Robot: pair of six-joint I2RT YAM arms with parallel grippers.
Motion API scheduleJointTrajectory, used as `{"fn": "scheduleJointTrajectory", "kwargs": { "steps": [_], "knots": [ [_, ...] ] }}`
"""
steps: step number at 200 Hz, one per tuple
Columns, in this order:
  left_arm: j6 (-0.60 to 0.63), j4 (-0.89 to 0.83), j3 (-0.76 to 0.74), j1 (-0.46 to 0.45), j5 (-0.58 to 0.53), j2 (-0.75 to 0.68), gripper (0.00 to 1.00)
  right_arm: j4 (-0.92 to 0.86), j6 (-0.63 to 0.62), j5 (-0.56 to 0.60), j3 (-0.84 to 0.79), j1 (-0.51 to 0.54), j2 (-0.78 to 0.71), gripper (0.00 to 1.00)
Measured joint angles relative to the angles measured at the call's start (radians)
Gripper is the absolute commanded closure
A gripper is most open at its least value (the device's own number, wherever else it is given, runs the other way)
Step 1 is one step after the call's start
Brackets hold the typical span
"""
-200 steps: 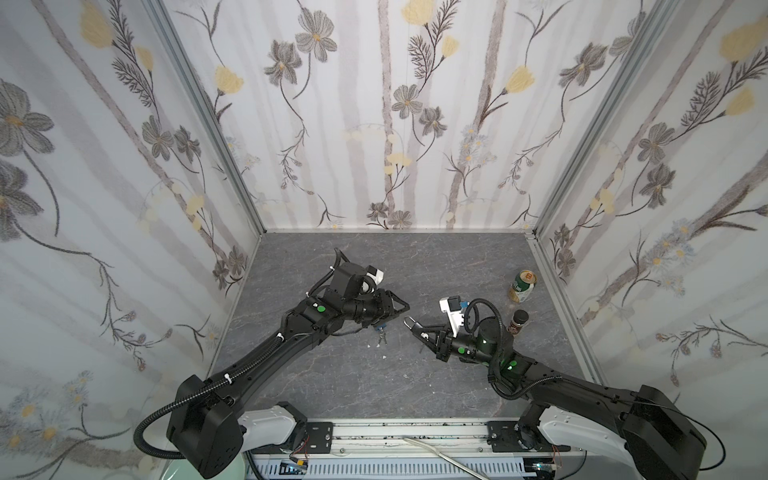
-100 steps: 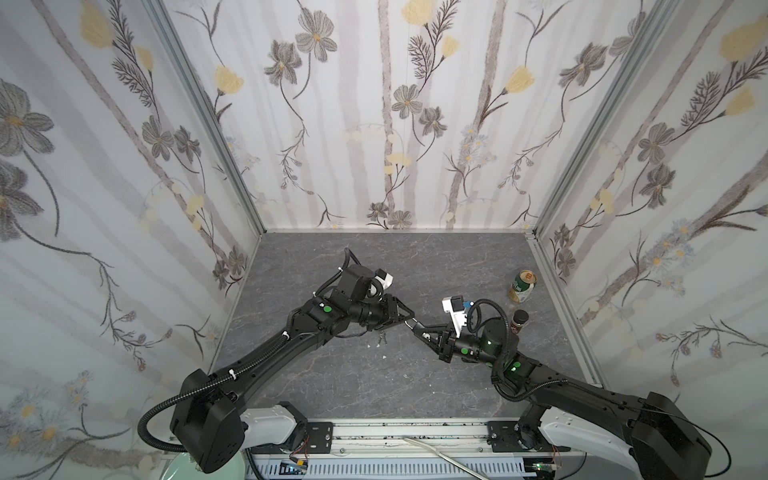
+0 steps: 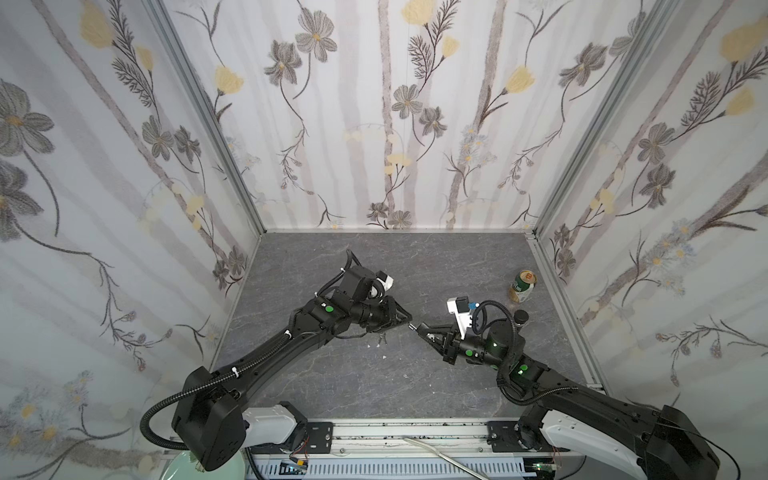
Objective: Unlock with the key
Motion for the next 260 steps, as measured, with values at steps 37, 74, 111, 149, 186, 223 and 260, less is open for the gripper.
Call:
{"fn": "scheduleJointTrajectory", "kwargs": {
  "steps": [37,74,111,149,186,223,260],
  "knots": [
    [0.002,0.005,-0.002,-0.003,0.0,-0.001,0.81,-0.006,0.006,0.052,-0.008,-0.023,-0.004,1.0],
    [0.002,-0.003,-0.003,-0.003,-0.013,-0.018,0.65,-0.003,0.026,0.103,-0.036,-0.053,-0.006,1.0],
    [-0.009,0.0,-0.025,0.003,-0.052,-0.021,0.6,0.003,0.05,0.124,-0.056,-0.084,0.011,1.0],
    [-0.043,0.014,-0.056,0.004,-0.079,-0.035,0.57,0.031,0.088,0.146,-0.08,-0.124,0.095,1.0],
    [-0.056,0.035,-0.079,0.004,-0.09,-0.057,0.55,0.113,0.116,0.148,-0.083,-0.152,0.207,1.0],
    [-0.07,0.038,-0.083,0.004,-0.098,-0.061,0.54,0.221,0.161,0.143,-0.083,-0.181,0.345,1.0],
    [-0.077,0.038,-0.084,0.004,-0.106,-0.062,0.53,0.336,0.208,0.119,-0.075,-0.208,0.497,1.0]
  ]
}}
